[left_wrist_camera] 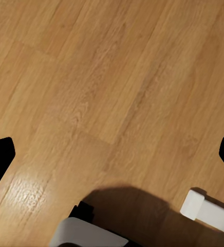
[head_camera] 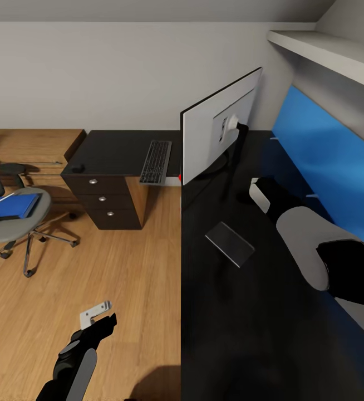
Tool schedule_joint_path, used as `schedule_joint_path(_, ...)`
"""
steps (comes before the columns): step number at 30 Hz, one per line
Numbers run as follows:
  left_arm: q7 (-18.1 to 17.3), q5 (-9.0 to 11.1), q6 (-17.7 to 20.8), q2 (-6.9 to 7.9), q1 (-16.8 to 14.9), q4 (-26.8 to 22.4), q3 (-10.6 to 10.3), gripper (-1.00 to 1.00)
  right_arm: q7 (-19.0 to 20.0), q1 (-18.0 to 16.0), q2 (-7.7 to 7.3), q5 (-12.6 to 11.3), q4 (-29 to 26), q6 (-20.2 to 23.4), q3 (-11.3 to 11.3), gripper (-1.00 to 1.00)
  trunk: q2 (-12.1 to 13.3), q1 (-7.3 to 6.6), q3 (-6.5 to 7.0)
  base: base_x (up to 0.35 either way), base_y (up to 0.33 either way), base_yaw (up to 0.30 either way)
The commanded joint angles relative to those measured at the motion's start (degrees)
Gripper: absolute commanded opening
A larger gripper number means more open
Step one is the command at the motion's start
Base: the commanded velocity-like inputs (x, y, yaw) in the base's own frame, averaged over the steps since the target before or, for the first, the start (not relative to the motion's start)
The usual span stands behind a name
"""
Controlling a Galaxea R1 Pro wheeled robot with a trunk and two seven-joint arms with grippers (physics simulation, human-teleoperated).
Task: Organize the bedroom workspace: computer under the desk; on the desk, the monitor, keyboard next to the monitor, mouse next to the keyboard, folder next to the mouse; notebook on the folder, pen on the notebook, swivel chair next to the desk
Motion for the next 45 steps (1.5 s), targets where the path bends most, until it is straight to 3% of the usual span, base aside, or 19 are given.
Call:
schedule_joint_path(1, 0.37, 0.60, 0.21, -0.01, -0.03, -0.10, 0.05, 1.00, -0.36, -0.05, -0.04, -0.61, -0.08, 0.24, 0.41, 1.00, -0.10, 0.03, -0.18, 0.000, 0.000, 0.000)
schedule_joint_path(45, 0.37, 0.59, 0.32, 0.14, -0.03, -0.83, 0.10, 1.00, -0.10, 0.09, -0.04, -0.78, 0.26, -0.95, 0.44, 1.00, -0.10, 0.03, -4.10, 0.000, 0.000, 0.000)
